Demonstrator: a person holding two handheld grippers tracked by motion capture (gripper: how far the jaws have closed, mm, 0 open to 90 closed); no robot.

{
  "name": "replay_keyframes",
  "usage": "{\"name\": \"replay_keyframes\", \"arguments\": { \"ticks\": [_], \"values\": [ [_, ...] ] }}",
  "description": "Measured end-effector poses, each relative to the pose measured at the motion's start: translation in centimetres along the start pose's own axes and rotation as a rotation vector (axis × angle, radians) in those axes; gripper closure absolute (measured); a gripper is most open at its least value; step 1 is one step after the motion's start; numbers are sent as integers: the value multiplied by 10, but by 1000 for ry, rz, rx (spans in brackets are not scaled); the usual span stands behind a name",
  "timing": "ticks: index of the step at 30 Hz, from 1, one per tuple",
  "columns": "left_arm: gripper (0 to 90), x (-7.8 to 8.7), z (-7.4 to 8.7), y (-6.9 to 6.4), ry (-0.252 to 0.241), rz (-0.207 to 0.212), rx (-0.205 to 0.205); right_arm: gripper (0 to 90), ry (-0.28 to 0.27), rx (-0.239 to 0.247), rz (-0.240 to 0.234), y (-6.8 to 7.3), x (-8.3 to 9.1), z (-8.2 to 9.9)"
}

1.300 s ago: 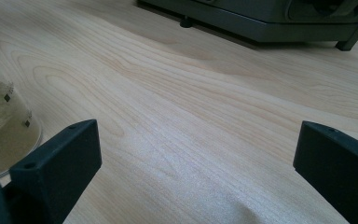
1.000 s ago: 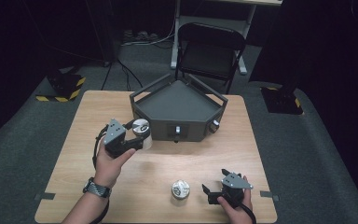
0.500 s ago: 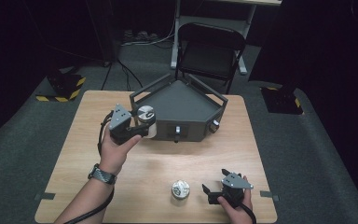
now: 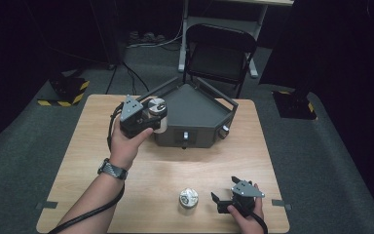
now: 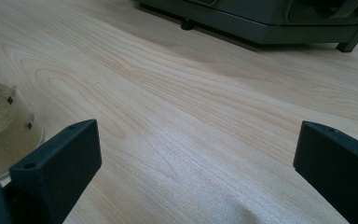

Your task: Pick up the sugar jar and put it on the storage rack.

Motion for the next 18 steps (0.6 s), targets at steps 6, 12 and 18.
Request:
{"name": "replay_keyframes", "arguments": {
  "ticks": [6,12,18],
  "values": [
    [351,-15,-6,2,2,-10,-9,7,-1,4,0,1,0,0],
    [351,-33,-6,4,9,-14,5,7,0,8,-2,1,-1,0],
    [351,-54,-7,5,21,-30,-1,7,-1,11,-4,1,-1,0]
  ]
}}
Point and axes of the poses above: each handheld gripper's, and its own axes: x roughly backward along the jaws, z roughly out of its underside, y roughly to its left, the point moved 2 cm from there along -x, roughly forward along the jaws, and after that the axes turned 11 degrees about -x, right-handed, at the moved point
